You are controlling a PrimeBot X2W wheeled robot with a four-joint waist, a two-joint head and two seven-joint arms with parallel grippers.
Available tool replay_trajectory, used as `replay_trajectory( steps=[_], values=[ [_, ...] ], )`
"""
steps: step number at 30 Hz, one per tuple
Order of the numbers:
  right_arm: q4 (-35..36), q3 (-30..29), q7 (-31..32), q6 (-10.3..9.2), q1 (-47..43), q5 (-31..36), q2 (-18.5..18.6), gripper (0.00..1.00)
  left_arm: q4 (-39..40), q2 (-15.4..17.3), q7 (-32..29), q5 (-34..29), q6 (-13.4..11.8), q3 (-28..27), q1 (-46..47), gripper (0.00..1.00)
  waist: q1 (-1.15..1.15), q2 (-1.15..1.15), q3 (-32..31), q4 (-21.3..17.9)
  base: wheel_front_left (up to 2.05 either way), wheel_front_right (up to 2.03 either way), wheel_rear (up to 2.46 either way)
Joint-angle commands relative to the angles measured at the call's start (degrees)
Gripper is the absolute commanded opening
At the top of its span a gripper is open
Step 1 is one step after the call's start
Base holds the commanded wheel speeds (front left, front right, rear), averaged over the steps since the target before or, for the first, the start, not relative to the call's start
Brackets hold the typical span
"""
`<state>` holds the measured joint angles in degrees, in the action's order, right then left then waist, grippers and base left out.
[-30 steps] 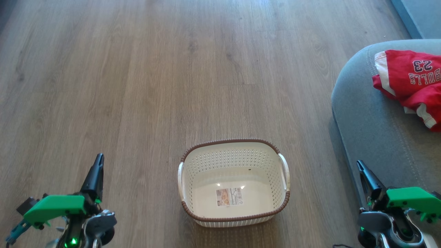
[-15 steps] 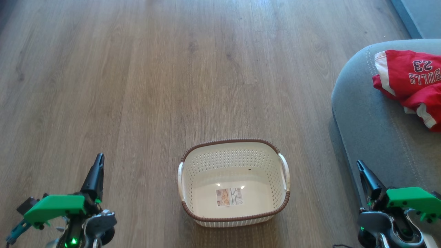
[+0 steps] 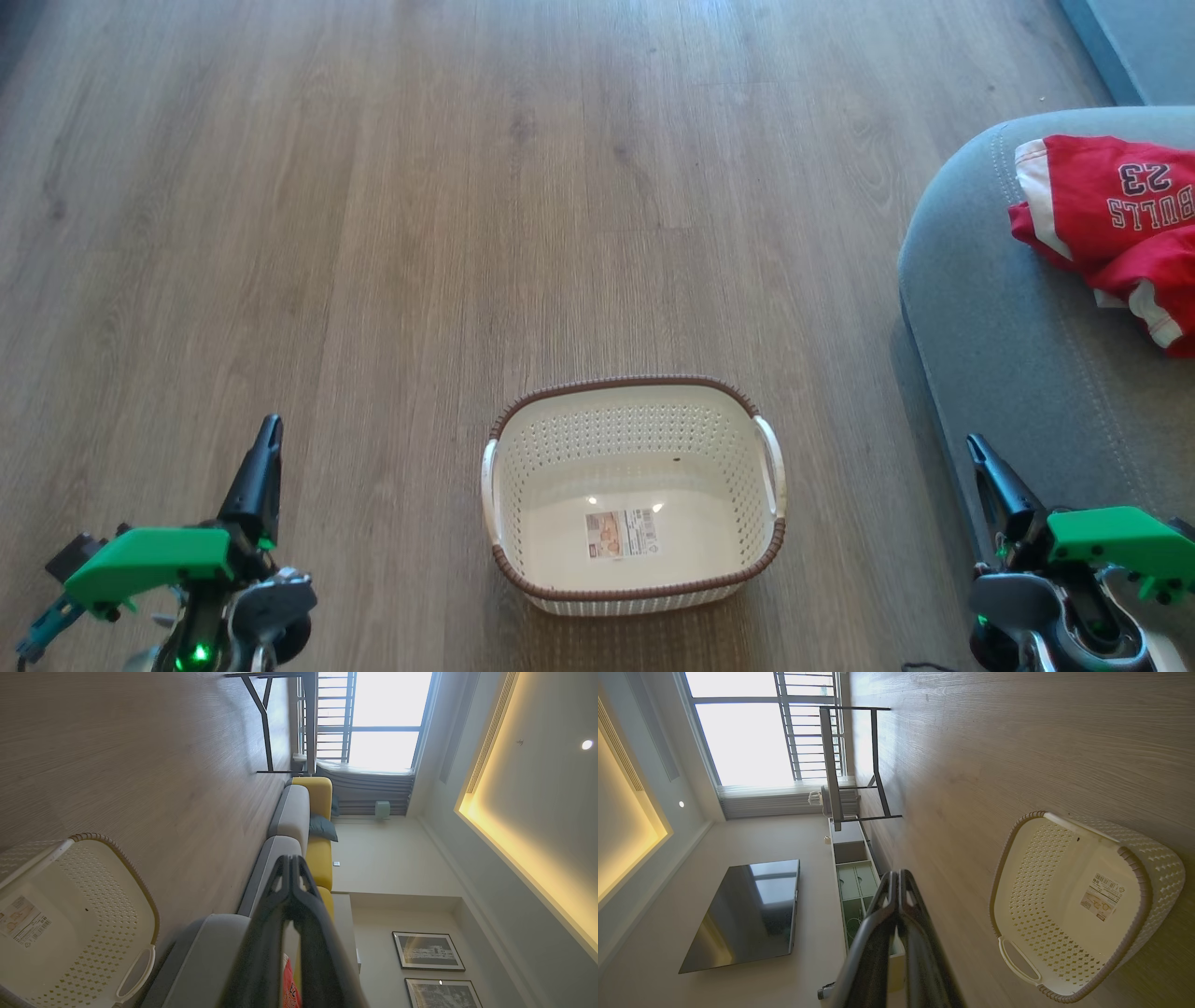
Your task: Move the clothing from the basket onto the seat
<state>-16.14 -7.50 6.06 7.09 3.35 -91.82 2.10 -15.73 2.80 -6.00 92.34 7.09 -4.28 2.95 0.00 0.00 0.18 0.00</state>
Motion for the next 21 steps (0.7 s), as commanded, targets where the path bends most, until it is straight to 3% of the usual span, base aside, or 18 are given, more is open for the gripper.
replay_trajectory(
  steps=[1, 21],
  values=[
    [2.12, 0.97, 0.43, 0.4, 2.84, -0.34, 0.77, 0.0, 1.68, 0.27, -0.31, 0.0, 0.4, -2.03, 3.22, 0.0, 0.0, 0.0, 0.0, 0.0, 0.0, 0.0, 0.0],
    [2.12, 0.98, 0.43, 0.4, 2.84, -0.35, 0.77, 0.0, 1.68, 0.22, -0.37, -0.06, 0.4, -2.1, 3.23, 0.0, 0.0, 0.0, 0.0, 0.0, 0.0, 0.0, 0.0]
  ],
)
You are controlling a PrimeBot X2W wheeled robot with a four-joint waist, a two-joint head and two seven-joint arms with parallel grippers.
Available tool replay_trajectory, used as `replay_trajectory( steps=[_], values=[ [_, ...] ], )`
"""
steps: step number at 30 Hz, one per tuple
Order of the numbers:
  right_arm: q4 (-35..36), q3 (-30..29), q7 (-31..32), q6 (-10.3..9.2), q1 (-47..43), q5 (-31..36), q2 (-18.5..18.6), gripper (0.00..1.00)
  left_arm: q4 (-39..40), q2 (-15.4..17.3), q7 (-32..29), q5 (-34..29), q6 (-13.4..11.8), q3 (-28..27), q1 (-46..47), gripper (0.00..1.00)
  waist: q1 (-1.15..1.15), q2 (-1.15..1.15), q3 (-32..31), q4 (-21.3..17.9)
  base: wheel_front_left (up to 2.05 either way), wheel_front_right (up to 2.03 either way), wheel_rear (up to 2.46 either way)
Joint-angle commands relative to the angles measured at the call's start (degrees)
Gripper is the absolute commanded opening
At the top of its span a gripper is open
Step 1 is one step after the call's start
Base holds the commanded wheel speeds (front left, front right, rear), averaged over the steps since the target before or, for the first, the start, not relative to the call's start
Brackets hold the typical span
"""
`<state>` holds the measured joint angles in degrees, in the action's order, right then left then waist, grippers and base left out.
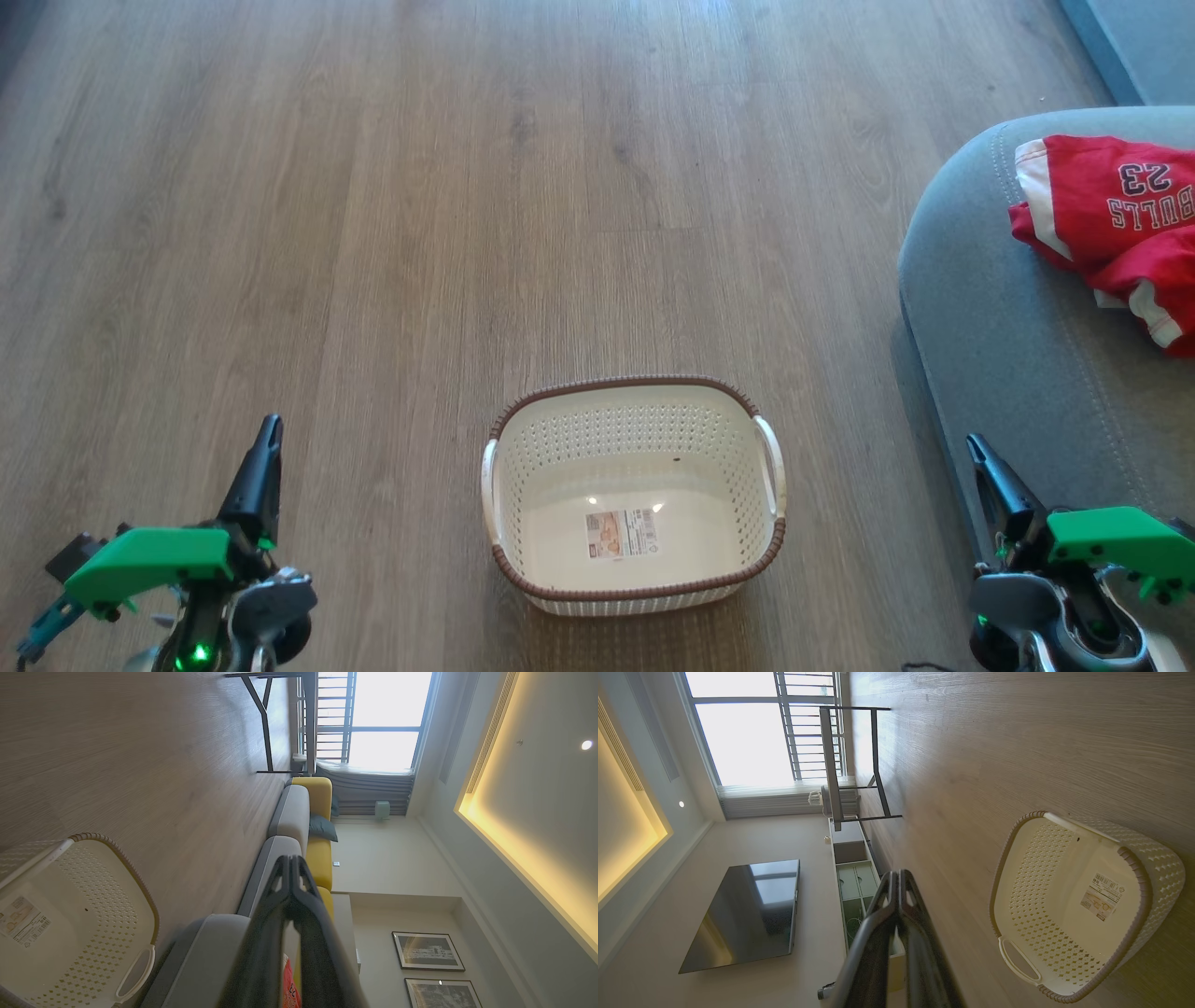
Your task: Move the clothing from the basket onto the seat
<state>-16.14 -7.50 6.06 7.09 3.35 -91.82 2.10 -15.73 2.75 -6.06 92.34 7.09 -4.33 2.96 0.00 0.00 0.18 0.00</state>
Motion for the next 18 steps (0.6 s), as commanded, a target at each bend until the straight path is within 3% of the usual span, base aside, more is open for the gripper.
replay_trajectory(
  steps=[1, 18],
  values=[
    [2.12, 0.98, 0.43, 0.4, 2.84, -0.35, 0.77, 0.0, 1.68, 0.26, -0.32, -0.06, 0.4, -2.05, 3.22, 0.0, 0.0, 0.0, 0.0, 0.0, 0.0, 0.0, 0.0],
    [2.12, 0.98, 0.43, 0.4, 2.84, -0.35, 0.77, 0.0, 1.68, 0.23, -0.36, -0.1, 0.4, -2.1, 3.22, 0.0, 0.0, 0.0, 0.0, 0.0, 0.0, 0.0, 0.0]
  ],
)
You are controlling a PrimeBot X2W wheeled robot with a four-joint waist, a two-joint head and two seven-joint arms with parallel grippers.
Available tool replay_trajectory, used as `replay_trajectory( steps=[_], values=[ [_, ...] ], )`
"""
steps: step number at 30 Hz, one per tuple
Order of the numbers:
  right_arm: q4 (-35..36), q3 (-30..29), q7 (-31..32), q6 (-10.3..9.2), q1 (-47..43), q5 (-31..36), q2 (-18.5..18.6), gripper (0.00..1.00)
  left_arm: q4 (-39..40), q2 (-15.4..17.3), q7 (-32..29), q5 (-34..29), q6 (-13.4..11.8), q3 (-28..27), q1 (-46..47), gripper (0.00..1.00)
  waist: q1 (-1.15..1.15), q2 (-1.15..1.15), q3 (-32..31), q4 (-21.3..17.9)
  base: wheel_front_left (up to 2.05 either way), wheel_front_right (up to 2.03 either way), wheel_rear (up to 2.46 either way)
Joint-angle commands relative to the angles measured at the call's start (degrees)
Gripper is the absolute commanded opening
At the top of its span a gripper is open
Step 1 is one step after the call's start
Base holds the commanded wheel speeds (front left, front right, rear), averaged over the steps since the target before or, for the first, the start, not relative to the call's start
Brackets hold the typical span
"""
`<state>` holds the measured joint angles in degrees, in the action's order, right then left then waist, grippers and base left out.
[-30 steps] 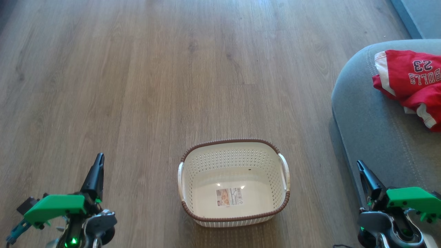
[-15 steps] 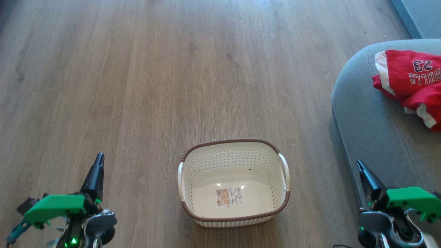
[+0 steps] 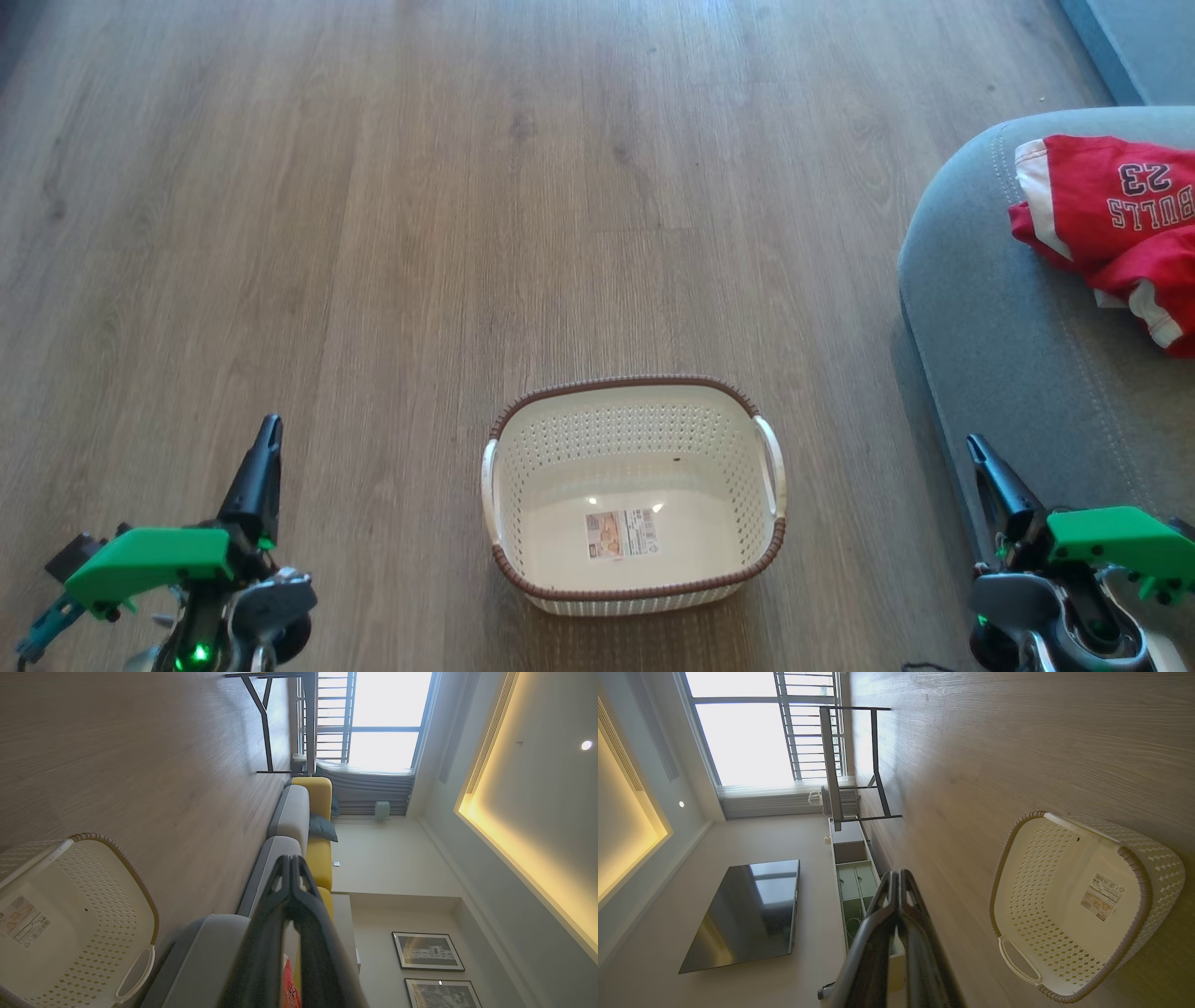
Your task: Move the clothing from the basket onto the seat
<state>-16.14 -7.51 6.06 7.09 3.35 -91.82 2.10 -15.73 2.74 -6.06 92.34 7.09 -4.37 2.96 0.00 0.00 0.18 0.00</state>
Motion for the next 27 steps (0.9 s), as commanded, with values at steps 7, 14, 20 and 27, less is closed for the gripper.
replay_trajectory(
  steps=[7, 14, 20, 27],
  values=[
    [2.12, 0.99, 0.43, 0.4, 2.84, -0.35, 0.77, 0.0, 1.68, 0.23, -0.37, -0.11, 0.4, -2.08, 3.22, 0.0, 0.0, 0.0, 0.0, 0.0, 0.0, 0.0, 0.0],
    [2.12, 0.99, 0.43, 0.4, 2.84, -0.35, 0.77, 0.0, 1.68, 0.22, -0.38, -0.12, 0.4, -2.09, 3.22, 0.0, 0.0, 0.0, 0.0, 0.0, 0.0, 0.0, 0.0],
    [2.12, 0.99, 0.43, 0.4, 2.84, -0.35, 0.77, 0.0, 1.68, 0.21, -0.39, -0.13, 0.4, -2.11, 3.22, 0.0, 0.0, 0.0, 0.0, 0.0, 0.0, 0.0, 0.0],
    [2.12, 0.99, 0.42, 0.4, 2.84, -0.35, 0.77, 0.0, 1.68, 0.2, -0.4, -0.15, 0.4, -2.12, 3.22, 0.0, 0.0, 0.0, 0.0, 0.0, 0.0, 0.0, 0.0]
  ],
)
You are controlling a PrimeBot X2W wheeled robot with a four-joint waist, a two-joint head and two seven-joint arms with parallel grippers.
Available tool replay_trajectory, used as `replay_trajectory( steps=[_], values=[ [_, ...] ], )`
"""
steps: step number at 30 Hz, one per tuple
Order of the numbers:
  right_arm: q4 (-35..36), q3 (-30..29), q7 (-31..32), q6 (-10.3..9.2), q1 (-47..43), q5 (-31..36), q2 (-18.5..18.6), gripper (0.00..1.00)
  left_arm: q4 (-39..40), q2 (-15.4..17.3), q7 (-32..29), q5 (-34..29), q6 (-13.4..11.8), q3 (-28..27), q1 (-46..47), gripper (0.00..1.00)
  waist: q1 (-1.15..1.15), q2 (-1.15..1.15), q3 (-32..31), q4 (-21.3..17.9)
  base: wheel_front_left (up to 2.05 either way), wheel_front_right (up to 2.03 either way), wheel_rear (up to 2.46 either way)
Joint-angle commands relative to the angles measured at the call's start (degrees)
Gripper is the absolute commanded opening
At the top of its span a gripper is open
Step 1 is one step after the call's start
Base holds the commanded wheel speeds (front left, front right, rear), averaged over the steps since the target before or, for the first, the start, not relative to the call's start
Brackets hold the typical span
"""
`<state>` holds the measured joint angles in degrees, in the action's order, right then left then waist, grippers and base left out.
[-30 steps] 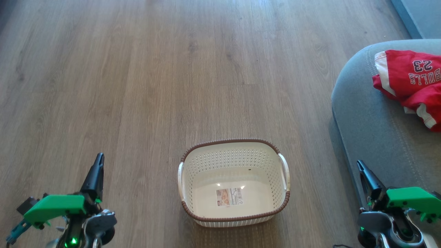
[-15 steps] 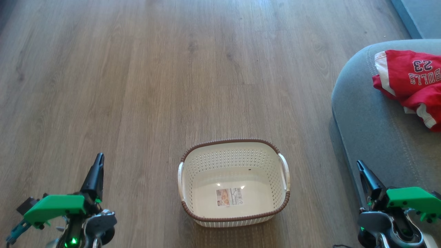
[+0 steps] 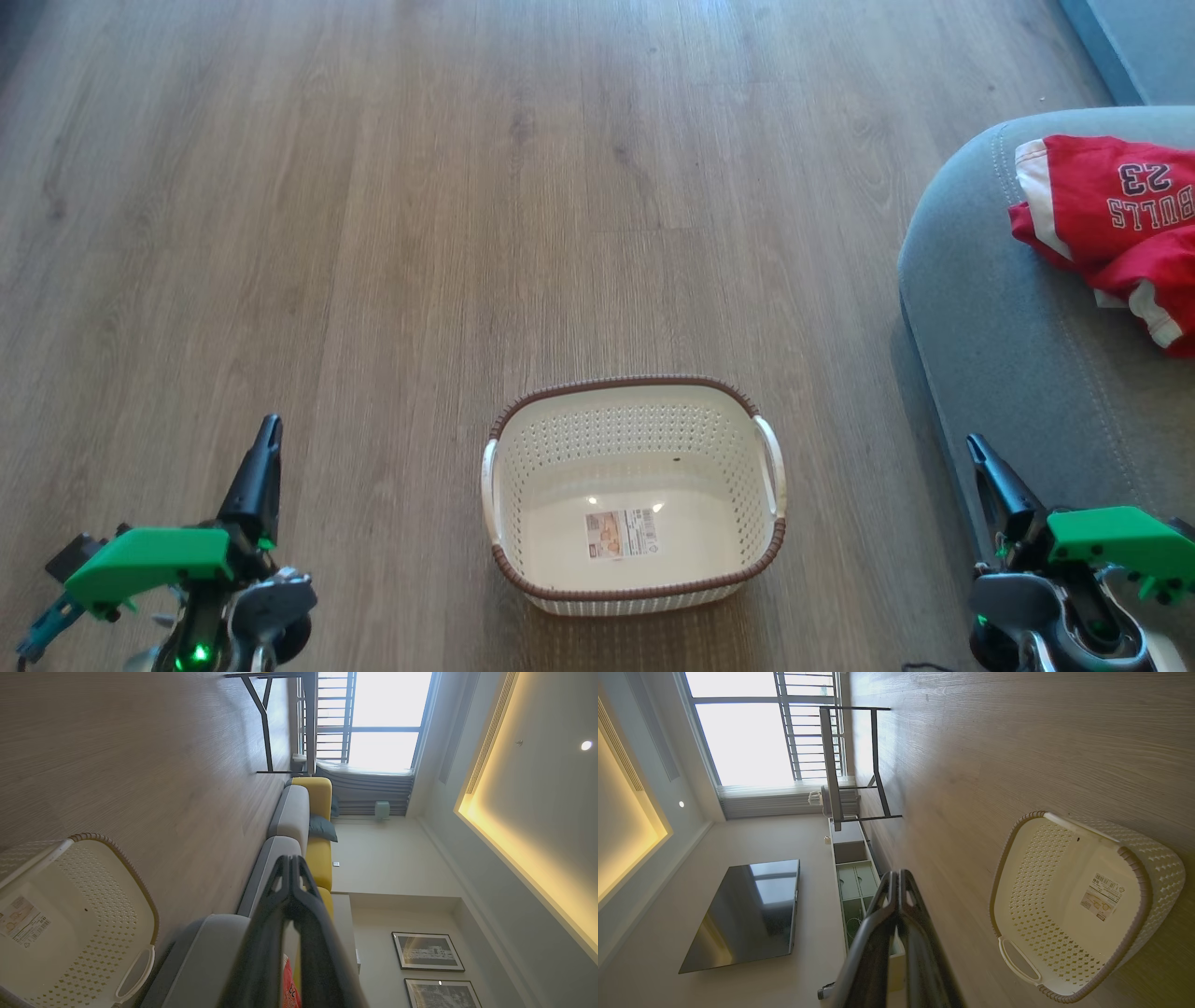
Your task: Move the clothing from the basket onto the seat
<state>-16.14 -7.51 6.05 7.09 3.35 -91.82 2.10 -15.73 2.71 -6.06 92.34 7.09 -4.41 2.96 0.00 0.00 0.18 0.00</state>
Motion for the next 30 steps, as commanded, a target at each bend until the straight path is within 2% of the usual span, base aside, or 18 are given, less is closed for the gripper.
replay_trajectory(
  steps=[1, 30],
  values=[
    [2.12, 0.99, 0.44, 0.4, 2.84, -0.35, 0.77, 0.0, 1.68, 0.23, -0.4, -0.15, 0.4, -2.08, 3.22, 0.0, 0.0, 0.0, 0.0, 0.0, 0.0, 0.0, 0.0],
    [2.12, 1.0, 0.43, 0.4, 2.84, -0.35, 0.77, 0.0, 1.68, 0.21, -0.43, -0.18, 0.4, -2.12, 3.23, 0.0, 0.0, 0.0, 0.0, 0.0, 0.0, 0.0, 0.0]
  ],
)
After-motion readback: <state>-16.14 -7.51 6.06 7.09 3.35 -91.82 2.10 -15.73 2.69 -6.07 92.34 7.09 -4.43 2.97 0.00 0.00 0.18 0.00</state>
